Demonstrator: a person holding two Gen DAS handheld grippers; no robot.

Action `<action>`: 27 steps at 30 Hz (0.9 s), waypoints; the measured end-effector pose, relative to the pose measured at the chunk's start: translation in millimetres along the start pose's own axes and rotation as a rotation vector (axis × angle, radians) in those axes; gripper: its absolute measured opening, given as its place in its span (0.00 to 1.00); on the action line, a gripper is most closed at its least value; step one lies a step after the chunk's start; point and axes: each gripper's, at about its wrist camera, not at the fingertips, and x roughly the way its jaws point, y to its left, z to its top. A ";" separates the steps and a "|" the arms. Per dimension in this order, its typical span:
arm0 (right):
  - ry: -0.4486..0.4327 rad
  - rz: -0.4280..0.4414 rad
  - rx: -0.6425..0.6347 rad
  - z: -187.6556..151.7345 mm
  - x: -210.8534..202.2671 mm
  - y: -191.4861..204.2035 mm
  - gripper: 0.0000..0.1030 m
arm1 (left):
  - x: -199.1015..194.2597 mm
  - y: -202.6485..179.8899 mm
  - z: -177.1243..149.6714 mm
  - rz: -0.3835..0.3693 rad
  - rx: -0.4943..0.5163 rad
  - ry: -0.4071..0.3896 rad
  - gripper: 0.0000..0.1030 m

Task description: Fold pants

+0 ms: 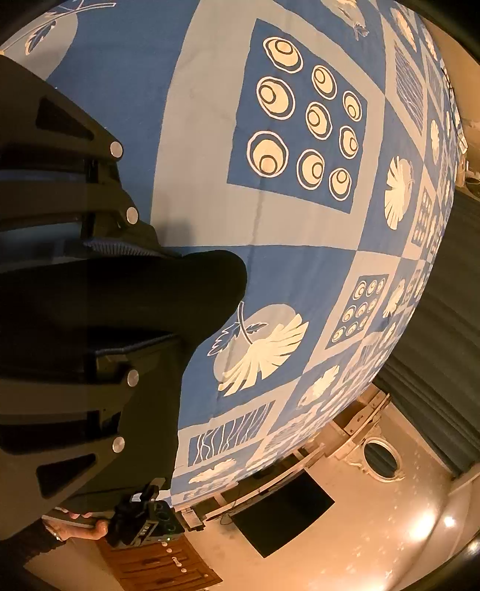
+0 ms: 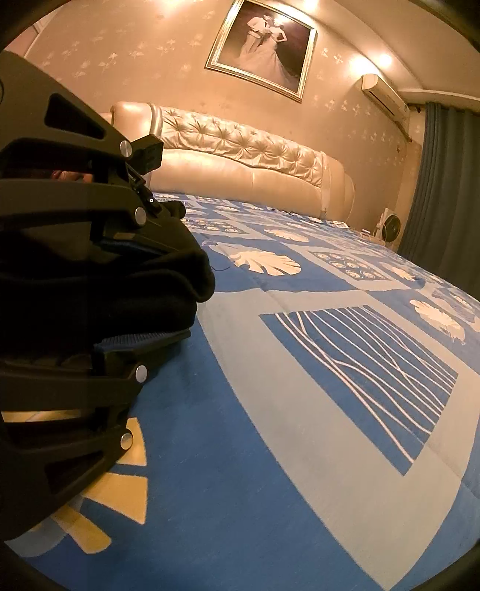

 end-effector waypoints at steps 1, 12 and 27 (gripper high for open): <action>0.000 0.000 -0.001 0.1 0.1 0.2 0.32 | 0.2 0.6 0.5 -0.001 -0.003 -0.001 0.36; -0.001 0.002 0.006 2.6 5.2 1.5 0.32 | 1.5 5.7 6.1 -0.004 -0.020 -0.004 0.36; 0.018 0.028 0.072 -6.6 -12.2 -2.4 0.52 | -20.1 39.7 -19.2 -0.182 -0.199 0.037 0.51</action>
